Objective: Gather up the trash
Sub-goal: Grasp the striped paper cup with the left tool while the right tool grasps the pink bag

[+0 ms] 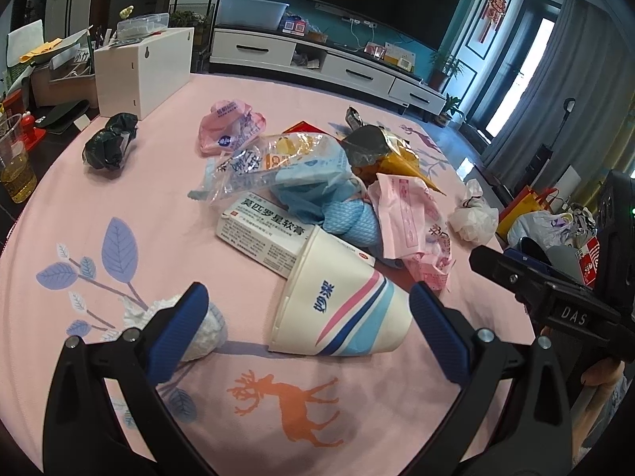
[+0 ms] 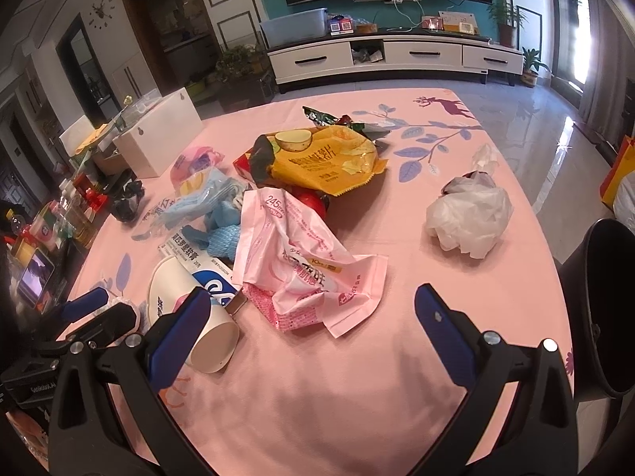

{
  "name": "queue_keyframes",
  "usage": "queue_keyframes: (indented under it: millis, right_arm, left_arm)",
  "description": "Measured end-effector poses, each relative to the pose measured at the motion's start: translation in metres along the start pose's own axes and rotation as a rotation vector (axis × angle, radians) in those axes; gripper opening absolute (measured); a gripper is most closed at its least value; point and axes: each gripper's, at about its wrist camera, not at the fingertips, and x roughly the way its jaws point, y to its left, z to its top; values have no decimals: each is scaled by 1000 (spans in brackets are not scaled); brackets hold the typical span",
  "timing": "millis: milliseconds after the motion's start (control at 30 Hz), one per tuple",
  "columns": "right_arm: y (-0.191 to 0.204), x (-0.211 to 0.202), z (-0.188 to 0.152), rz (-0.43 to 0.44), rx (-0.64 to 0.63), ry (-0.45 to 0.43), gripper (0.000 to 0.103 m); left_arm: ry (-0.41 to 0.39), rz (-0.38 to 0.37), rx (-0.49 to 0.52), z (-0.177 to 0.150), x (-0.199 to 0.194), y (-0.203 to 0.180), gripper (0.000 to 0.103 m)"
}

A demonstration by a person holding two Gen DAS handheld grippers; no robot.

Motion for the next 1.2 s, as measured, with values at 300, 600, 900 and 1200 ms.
queue_keyframes:
  millis: [300, 600, 900, 1200]
  right_arm:
    - [-8, 4, 1, 6, 43, 12, 96]
    - [-13, 34, 10, 21, 75, 68, 89]
    - [11, 77, 10, 16, -49, 130, 89]
    - [7, 79, 4, -11, -66, 122, 67]
  left_arm:
    - [35, -13, 23, -3, 8, -5, 100]
    - [96, -55, 62, -11, 33, -13, 100]
    - [150, -112, 53, -19, 51, -17, 100]
    - [161, -147, 39, -23, 57, -20, 98]
